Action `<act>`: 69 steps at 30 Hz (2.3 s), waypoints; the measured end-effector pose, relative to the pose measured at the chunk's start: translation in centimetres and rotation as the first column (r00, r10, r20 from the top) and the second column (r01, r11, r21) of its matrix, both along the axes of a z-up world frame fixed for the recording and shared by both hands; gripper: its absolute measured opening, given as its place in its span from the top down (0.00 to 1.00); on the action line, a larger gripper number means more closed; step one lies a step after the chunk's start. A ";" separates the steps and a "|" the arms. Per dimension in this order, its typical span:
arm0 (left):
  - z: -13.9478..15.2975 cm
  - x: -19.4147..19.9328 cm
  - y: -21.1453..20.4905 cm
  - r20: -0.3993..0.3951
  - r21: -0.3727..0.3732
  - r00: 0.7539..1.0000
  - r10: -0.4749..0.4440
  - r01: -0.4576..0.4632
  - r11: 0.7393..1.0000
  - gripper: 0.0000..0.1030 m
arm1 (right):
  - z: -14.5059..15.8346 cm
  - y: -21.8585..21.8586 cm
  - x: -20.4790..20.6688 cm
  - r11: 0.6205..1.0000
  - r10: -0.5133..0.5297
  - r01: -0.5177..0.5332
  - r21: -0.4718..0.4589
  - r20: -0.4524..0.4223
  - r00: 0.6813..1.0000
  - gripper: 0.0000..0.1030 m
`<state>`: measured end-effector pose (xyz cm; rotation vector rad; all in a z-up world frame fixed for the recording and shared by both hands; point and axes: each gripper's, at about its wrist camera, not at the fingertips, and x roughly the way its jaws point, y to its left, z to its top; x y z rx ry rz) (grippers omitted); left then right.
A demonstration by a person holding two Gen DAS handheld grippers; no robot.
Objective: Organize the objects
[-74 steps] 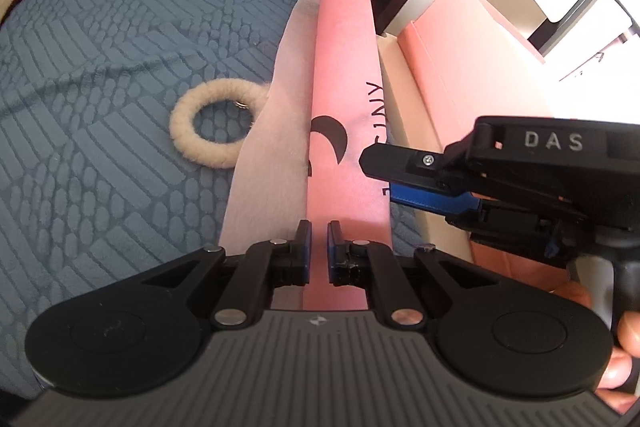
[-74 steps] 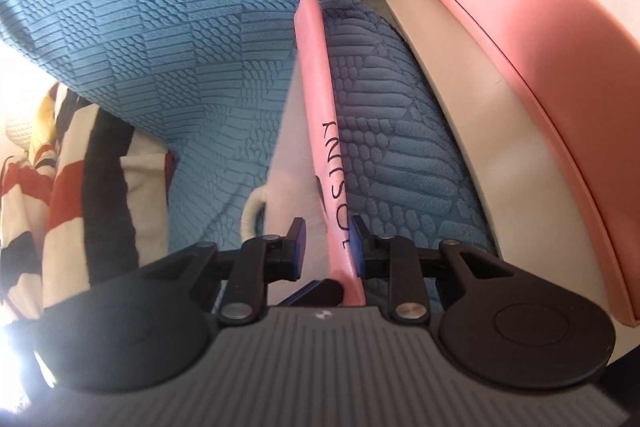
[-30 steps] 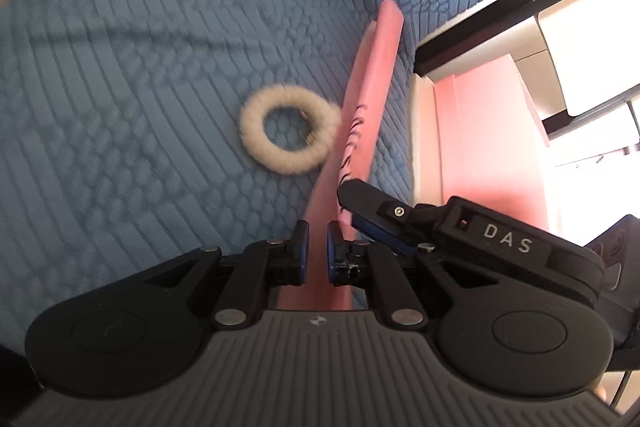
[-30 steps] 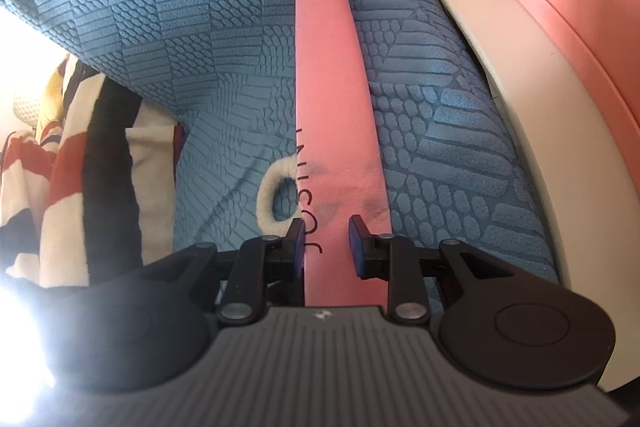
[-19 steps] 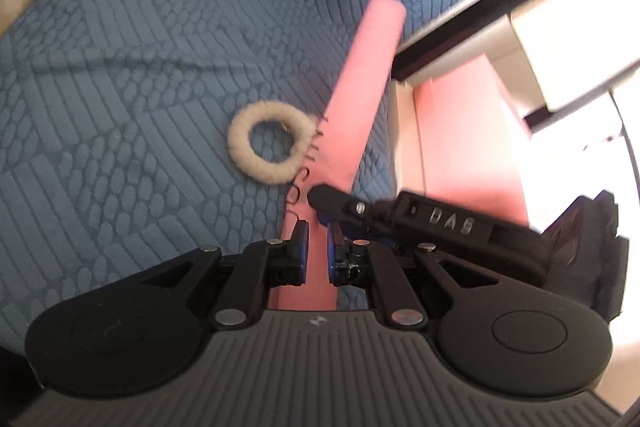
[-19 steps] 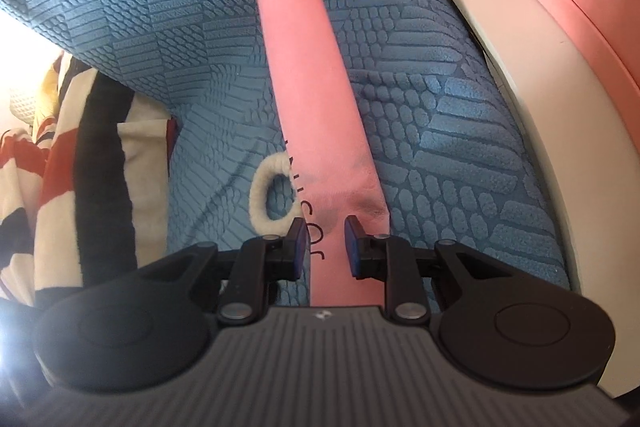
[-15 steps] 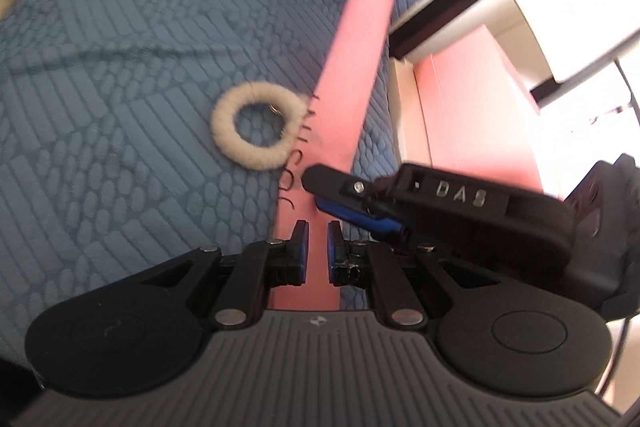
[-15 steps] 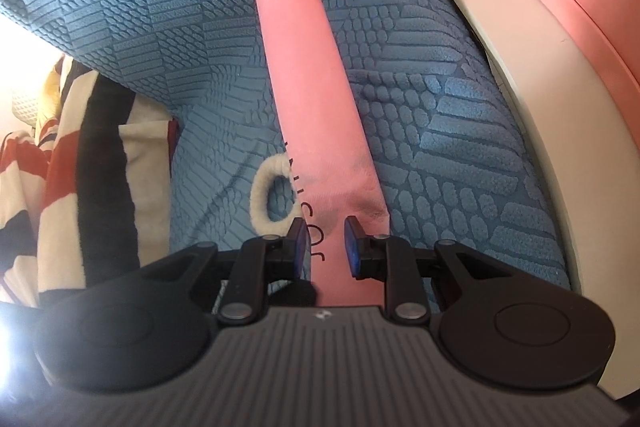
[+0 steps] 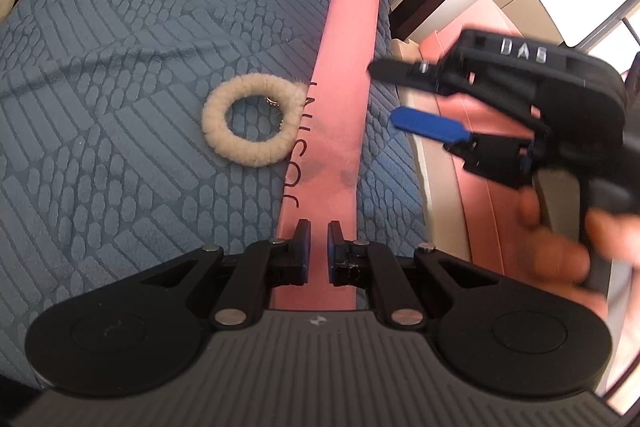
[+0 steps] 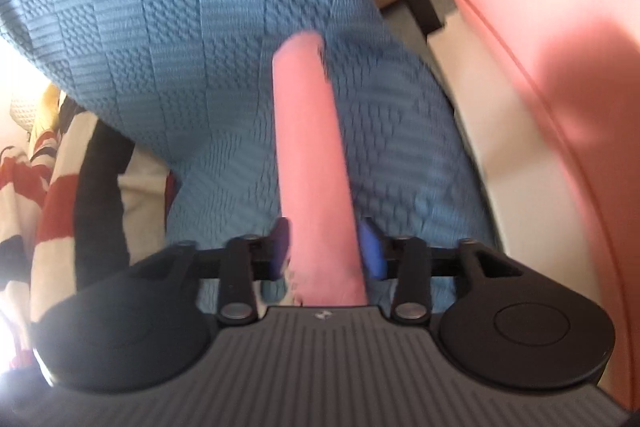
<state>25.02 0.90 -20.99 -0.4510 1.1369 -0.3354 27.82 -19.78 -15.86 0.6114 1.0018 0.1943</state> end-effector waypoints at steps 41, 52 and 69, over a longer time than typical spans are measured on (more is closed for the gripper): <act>-0.1 -0.1 0.4 -0.022 -0.010 1.000 -0.003 0.003 1.000 0.91 | 1.3 0.2 1.2 0.963 0.246 -0.230 -0.138 0.109 0.963 0.75; 0.0 -1.6 2.0 -0.046 -0.098 0.996 0.070 -0.074 0.992 0.91 | 3.1 -0.3 -3.9 0.956 0.292 -0.280 -0.088 0.197 0.936 0.77; -1.6 -1.4 4.5 -0.182 -0.244 0.968 0.175 -0.217 0.945 0.91 | 3.4 1.5 -7.6 0.932 0.362 -0.347 -0.107 0.202 0.910 0.77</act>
